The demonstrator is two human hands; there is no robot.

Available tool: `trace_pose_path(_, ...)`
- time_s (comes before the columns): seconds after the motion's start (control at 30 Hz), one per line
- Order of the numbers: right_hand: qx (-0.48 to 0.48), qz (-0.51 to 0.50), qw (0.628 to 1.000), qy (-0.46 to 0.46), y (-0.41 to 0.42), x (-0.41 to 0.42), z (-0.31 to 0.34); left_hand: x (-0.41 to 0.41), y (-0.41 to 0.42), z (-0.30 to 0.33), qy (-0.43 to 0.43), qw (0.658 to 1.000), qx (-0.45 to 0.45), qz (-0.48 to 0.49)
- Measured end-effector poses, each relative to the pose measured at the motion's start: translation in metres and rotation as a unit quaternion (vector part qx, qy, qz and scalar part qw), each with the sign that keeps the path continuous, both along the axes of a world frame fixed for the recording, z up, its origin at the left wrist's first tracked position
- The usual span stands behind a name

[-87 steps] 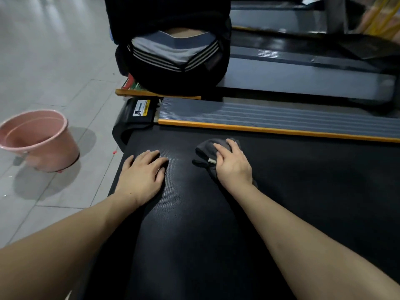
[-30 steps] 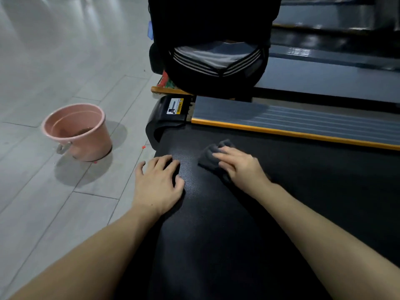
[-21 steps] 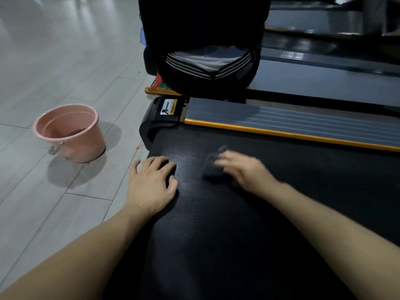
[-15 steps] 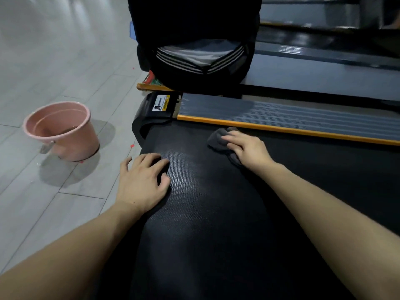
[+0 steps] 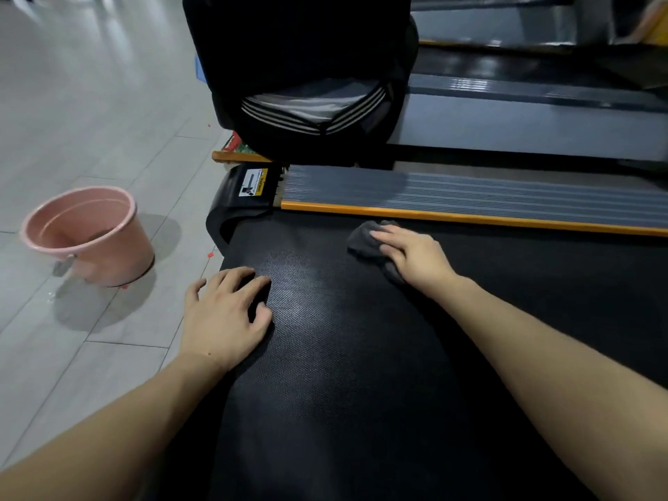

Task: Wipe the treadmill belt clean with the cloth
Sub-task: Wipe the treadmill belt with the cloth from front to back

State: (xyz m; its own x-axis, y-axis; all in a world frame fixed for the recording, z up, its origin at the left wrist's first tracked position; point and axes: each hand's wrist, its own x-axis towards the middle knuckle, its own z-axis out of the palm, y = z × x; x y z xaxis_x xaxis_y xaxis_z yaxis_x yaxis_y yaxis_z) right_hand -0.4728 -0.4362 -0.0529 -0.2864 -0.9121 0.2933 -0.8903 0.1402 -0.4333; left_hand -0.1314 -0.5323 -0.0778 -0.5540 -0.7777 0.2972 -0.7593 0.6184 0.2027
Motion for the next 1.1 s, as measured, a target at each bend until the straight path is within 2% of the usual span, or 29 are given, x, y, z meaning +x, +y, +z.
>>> trace_pose_path(0.07,0.003,-0.033,0.999,-0.005,0.007,0.016,0.001,0.000,-0.001,0.000,-0.001,1.000,0.000,0.000)
trace_pose_path(0.1,-0.003,-0.019,1.000,-0.006,0.019,0.031,0.002,0.000,-0.001,0.000,-0.001,1.000,0.001,0.000)
trace_pose_path(0.23,-0.004,0.172,0.985,-0.006,0.085,0.092,-0.010,0.000,-0.002,-0.001,-0.010,1.000,0.005,-0.001)
trace_pose_path(0.3,0.003,0.224,0.975,-0.001,0.082,0.087,-0.011,0.001,-0.002,0.000,-0.011,1.000,0.006,0.000)
trace_pose_path(0.37,-0.003,0.196,0.980,0.009,0.051,0.066,-0.014,0.001,-0.002,0.000,-0.015,1.000,0.008,-0.001)
trace_pose_path(0.43,-0.033,0.104,0.994,0.022,0.007,0.039,-0.008,0.001,-0.002,0.001,-0.007,1.000,0.013,-0.001)
trace_pose_path(0.5,-0.003,0.011,1.000,0.018,-0.024,0.021,-0.001,0.002,-0.001,0.000,0.002,1.000,0.014,0.001)
trace_pose_path(0.6,0.012,-0.017,1.000,0.017,-0.023,0.028,-0.001,0.003,-0.003,-0.001,0.009,1.000,0.019,0.002)
trace_pose_path(0.73,-0.005,0.108,0.994,-0.005,0.049,0.079,-0.006,0.003,-0.003,-0.003,0.009,1.000,0.025,0.005)
trace_pose_path(0.8,0.015,0.208,0.978,-0.011,0.081,0.101,-0.009,0.002,-0.004,-0.001,0.013,0.999,0.036,0.003)
trace_pose_path(0.87,0.028,0.273,0.961,-0.010,0.077,0.099,-0.010,0.005,-0.004,0.000,0.010,0.999,0.041,0.004)
trace_pose_path(0.93,0.019,0.248,0.968,0.002,0.039,0.084,-0.013,0.004,-0.004,0.001,0.002,0.999,0.039,-0.001)
trace_pose_path(1.0,-0.025,0.155,0.988,0.009,-0.014,0.067,-0.014,0.004,-0.005,0.001,0.002,0.999,0.037,0.000)
trace_pose_path(1.1,-0.021,0.015,1.000,0.000,-0.058,0.062,-0.007,0.006,-0.006,-0.002,0.004,0.999,0.036,0.003)
